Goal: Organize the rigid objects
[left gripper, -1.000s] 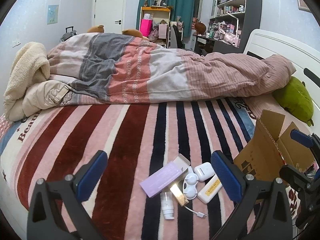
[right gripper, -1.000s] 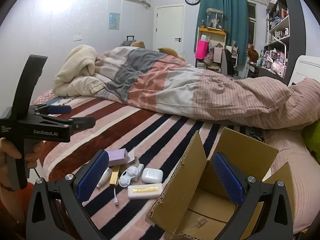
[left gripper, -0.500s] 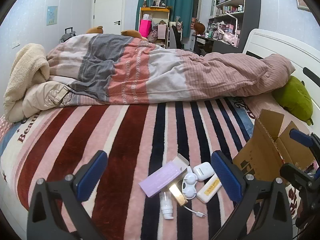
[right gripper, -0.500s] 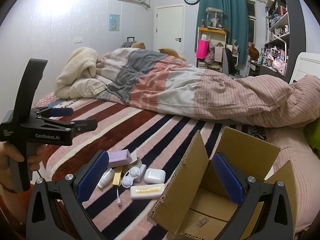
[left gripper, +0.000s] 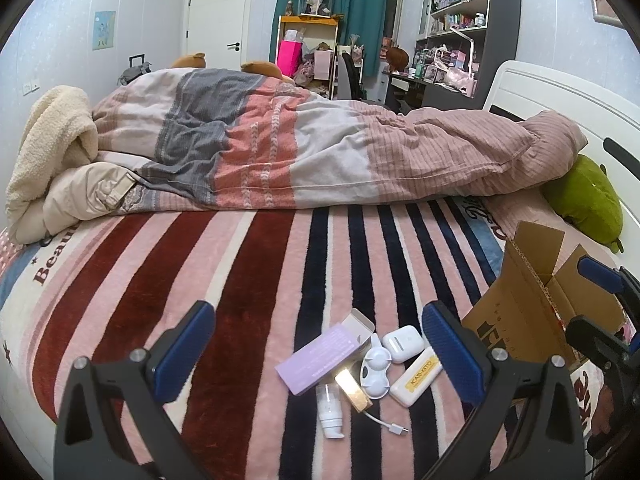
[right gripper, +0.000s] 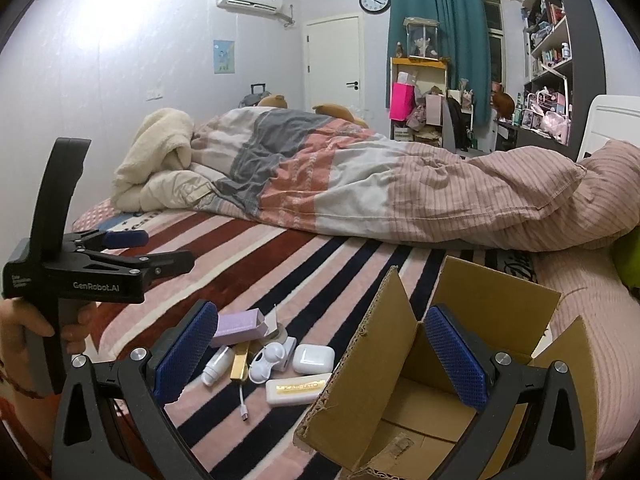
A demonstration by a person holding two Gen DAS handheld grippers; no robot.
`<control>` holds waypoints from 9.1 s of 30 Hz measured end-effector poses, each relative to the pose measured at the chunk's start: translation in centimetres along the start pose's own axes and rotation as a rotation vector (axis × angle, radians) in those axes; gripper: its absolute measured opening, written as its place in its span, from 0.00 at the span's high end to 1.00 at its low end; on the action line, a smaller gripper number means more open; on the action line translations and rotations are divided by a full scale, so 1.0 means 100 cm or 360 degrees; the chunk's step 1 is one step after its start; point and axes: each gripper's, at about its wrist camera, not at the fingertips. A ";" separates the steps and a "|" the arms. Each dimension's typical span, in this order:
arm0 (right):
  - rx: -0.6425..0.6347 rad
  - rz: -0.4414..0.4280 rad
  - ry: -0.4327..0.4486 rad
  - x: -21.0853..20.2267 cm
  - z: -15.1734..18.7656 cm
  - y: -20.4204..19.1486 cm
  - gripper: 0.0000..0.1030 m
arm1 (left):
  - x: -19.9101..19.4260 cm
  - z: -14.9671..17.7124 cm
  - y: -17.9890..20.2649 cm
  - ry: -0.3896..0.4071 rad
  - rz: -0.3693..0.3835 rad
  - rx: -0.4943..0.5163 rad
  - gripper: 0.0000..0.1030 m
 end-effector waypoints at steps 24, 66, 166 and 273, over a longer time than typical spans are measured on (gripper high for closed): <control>-0.0042 -0.0037 0.0051 -0.001 0.002 -0.009 0.02 | -0.007 0.000 0.000 0.0015 0.0027 0.0008 0.00; 0.0037 -0.0240 -0.0797 0.267 0.036 -0.117 0.68 | 0.037 0.043 -0.161 -0.0139 0.0180 -0.0253 0.01; 0.0153 -0.0315 -0.0589 0.145 0.051 -0.103 0.78 | -0.003 0.055 -0.090 -0.0379 0.0453 -0.0068 0.25; -0.0205 -0.0400 -0.0626 0.124 0.024 -0.066 0.80 | -0.008 0.027 -0.029 -0.0318 0.0536 0.0052 0.27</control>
Point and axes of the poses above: each gripper's, at about its wrist camera, not at the fingertips, and x roughly the way its jaws point, y to its right, z to its underside, and after that the axes turned 1 degree about z, right-handed
